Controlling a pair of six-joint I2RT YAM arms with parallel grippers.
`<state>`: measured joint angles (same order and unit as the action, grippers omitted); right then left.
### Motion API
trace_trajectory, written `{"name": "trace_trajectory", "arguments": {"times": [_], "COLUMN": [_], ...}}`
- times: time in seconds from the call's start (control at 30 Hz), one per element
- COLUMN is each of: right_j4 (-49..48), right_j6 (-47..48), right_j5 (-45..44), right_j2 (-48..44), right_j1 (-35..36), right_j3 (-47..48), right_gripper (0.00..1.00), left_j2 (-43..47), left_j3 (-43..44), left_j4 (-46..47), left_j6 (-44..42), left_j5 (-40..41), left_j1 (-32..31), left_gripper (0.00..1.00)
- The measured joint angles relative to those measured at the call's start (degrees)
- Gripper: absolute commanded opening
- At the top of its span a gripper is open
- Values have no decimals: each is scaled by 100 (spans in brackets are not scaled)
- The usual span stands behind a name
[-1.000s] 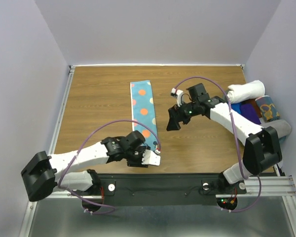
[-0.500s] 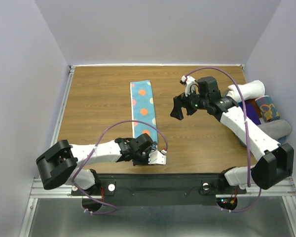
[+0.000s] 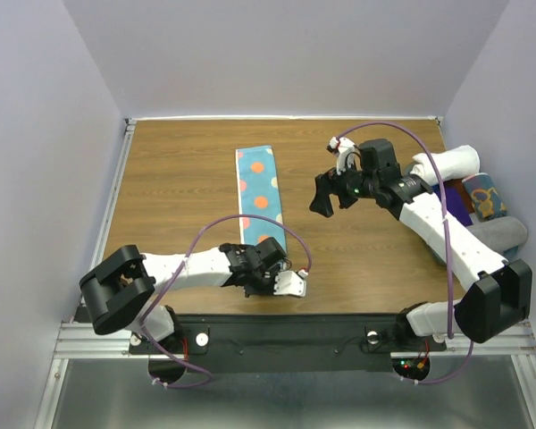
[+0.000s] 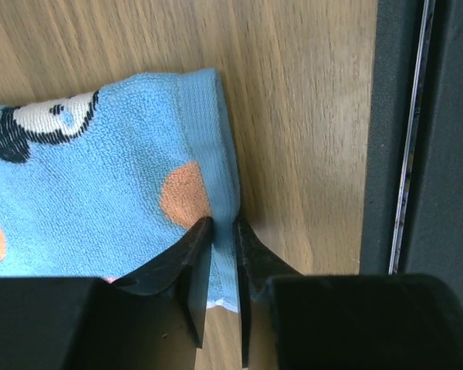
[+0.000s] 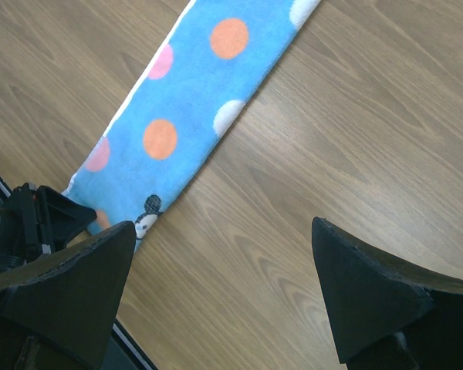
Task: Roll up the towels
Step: Fold the towel
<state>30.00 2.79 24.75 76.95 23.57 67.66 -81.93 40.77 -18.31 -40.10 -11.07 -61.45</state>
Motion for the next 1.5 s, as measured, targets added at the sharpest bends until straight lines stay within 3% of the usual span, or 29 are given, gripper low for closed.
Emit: {"name": "trace_trajectory", "arguments": {"times": [0.17,0.43,0.77,0.97,1.23,1.5], "right_j4": [0,0,57,63,83,90], "right_j6": [2,24,59,87,114,195], "right_j5": [-20,-52,61,144,308,461], "right_j2": [0,-17,-37,-28,101,133], "right_j1": [-42,-131,-229,-264,-332,-361], "right_j3": [-4,-94,-188,-188,-188,-216], "right_gripper": [100,100,100,100,100,100], "left_j2": [-227,-197,33,-267,-1449,-2256], "left_j3": [195,280,999,1963,3145,3821], "left_j4": [-74,-245,-1611,-2109,-2415,-2522], "left_j6": [39,-39,-138,-479,-1102,-1475], "left_j5": [61,-120,-1532,-1805,-1777,-1617], "left_j1": [-4,-26,-136,697,1838,2422], "left_gripper": [0,0,0,0,0,0]}}
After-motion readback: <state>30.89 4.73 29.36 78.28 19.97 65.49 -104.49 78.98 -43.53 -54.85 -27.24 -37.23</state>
